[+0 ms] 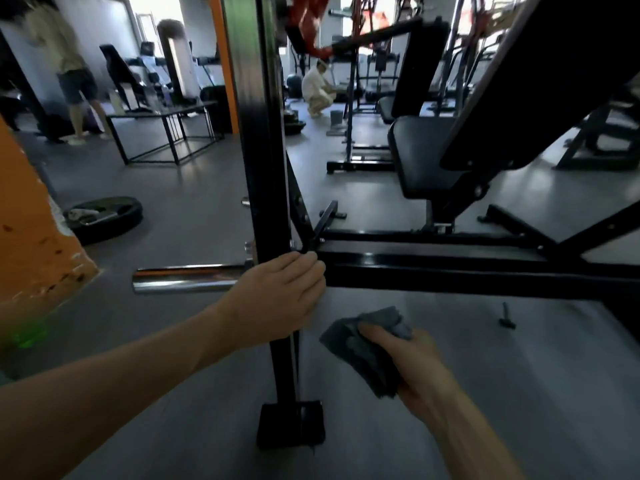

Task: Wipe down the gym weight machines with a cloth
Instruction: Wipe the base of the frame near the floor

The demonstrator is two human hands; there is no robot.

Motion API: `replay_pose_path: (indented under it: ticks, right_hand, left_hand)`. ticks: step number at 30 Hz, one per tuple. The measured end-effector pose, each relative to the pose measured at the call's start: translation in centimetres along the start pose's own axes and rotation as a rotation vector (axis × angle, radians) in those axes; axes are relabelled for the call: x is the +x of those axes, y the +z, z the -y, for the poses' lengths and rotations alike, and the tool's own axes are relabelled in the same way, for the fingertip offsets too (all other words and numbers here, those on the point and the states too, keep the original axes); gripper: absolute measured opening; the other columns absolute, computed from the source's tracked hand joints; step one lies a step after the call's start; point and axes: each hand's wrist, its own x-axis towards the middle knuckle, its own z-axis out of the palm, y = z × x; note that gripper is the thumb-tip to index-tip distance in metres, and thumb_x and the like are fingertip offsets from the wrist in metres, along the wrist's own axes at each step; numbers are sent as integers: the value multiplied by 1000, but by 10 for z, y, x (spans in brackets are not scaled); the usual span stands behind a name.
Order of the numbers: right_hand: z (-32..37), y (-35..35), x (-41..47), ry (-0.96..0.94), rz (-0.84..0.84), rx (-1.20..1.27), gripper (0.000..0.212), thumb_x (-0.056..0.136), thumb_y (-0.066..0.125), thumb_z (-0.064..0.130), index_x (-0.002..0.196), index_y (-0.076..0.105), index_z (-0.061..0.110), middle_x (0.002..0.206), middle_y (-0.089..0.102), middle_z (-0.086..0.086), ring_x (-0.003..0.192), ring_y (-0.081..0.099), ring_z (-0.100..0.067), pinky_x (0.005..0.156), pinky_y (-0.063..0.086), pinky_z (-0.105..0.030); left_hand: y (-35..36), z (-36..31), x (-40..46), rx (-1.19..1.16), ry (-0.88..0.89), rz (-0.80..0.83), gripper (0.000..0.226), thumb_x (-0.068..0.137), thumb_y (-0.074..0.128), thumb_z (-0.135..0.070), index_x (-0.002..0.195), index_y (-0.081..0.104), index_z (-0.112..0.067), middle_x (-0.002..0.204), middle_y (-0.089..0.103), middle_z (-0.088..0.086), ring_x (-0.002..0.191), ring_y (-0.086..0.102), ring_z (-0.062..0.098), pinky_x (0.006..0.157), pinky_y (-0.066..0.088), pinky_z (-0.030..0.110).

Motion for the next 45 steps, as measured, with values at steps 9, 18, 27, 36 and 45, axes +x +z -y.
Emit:
replay_pose_path:
  ticks: [9, 18, 27, 36, 45]
  right_hand:
    - [118, 20, -12, 75, 128, 409, 53, 86, 37, 2, 136, 52, -7, 125, 65, -28, 117, 65, -39, 90, 55, -57]
    - [135, 31, -16, 65, 262, 339, 52, 90, 57, 30, 127, 66, -5, 131, 64, -25, 120, 64, -36, 108, 47, -46]
    - [116, 19, 7, 29, 193, 107, 42, 89, 69, 12, 129, 65, -1, 130, 63, -27, 121, 60, -41, 110, 42, -57]
    - [153, 21, 24, -104, 36, 18, 18, 86, 65, 0, 103, 66, -3, 94, 60, -19, 79, 60, -23, 63, 51, -31]
    - [98, 114, 62, -494, 180, -1531, 18, 100, 51, 22, 100, 66, 11, 98, 70, -10, 92, 66, -28, 78, 53, -37]
  left_hand:
    - [-22, 65, 34, 125, -77, 317, 58, 97, 40, -44, 111, 69, 4, 117, 66, 23, 122, 54, 39, 115, 36, 47]
    - [-67, 52, 91, -1839, -1049, 291, 36, 93, 72, -35, 115, 65, -7, 99, 77, -1, 96, 73, 13, 88, 59, 34]
    - [-57, 57, 118, -1846, -928, 151, 31, 86, 72, 10, 111, 68, -8, 108, 75, 10, 95, 71, 16, 86, 59, 25]
    - [-30, 93, 107, -347, -353, 183, 20, 95, 57, -14, 114, 58, -14, 103, 66, 4, 98, 61, 25, 84, 48, 36]
    - [-26, 110, 82, 326, 85, 341, 30, 99, 32, -24, 95, 59, -12, 90, 57, 4, 94, 47, 26, 88, 36, 39]
